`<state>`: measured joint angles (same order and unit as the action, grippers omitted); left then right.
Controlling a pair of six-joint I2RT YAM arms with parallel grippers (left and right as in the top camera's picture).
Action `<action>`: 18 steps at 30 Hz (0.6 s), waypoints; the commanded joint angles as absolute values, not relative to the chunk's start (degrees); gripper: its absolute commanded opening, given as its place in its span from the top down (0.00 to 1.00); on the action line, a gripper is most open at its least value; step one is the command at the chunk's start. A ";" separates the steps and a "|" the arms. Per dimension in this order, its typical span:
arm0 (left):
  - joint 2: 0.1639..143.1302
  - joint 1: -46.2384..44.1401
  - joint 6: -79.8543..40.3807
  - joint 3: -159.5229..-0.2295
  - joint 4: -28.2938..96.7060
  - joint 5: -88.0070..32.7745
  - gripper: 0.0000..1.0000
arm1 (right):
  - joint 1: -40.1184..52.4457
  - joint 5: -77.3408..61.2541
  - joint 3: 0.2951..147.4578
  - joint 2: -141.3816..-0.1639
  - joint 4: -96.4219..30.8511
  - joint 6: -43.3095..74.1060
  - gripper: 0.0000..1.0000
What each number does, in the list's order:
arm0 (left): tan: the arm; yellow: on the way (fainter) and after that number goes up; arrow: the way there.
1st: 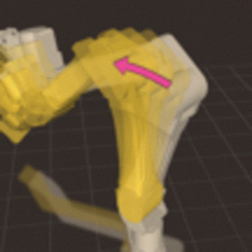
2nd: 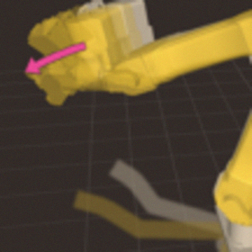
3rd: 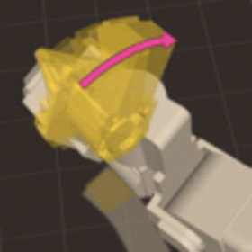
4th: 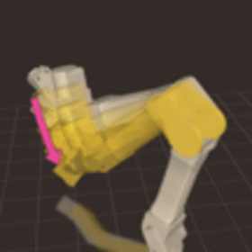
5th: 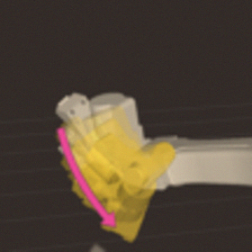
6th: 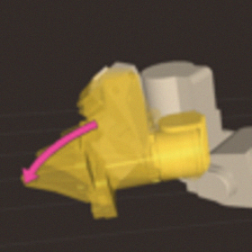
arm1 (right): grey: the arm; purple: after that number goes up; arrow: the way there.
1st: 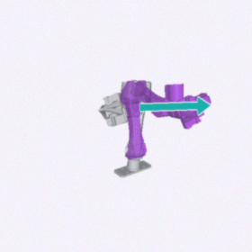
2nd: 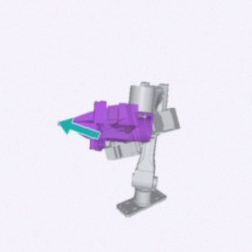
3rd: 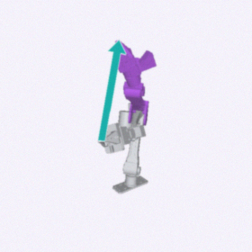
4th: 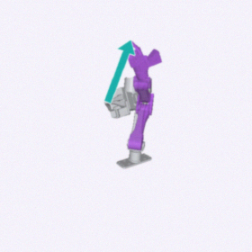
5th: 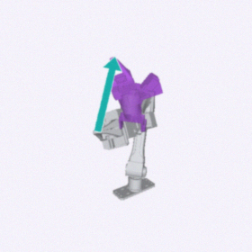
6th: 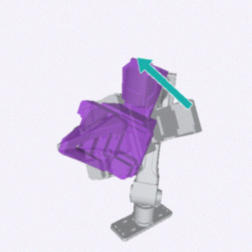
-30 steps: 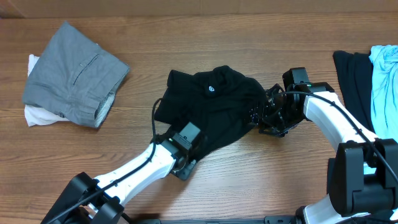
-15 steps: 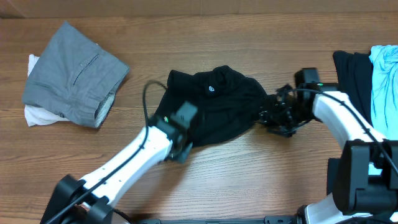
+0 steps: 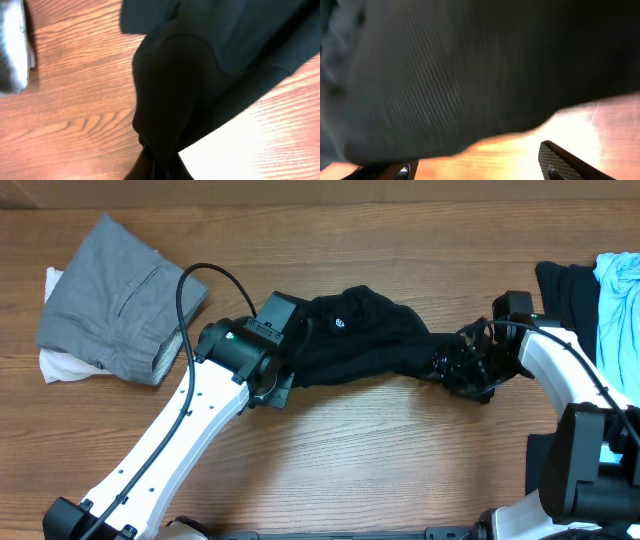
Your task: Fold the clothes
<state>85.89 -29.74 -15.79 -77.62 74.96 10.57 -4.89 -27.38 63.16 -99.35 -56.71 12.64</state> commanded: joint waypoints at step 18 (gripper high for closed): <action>85.47 -22.24 -22.74 -79.68 79.79 18.98 0.96 | -6.59 -13.30 63.83 -98.70 -49.25 19.14 0.96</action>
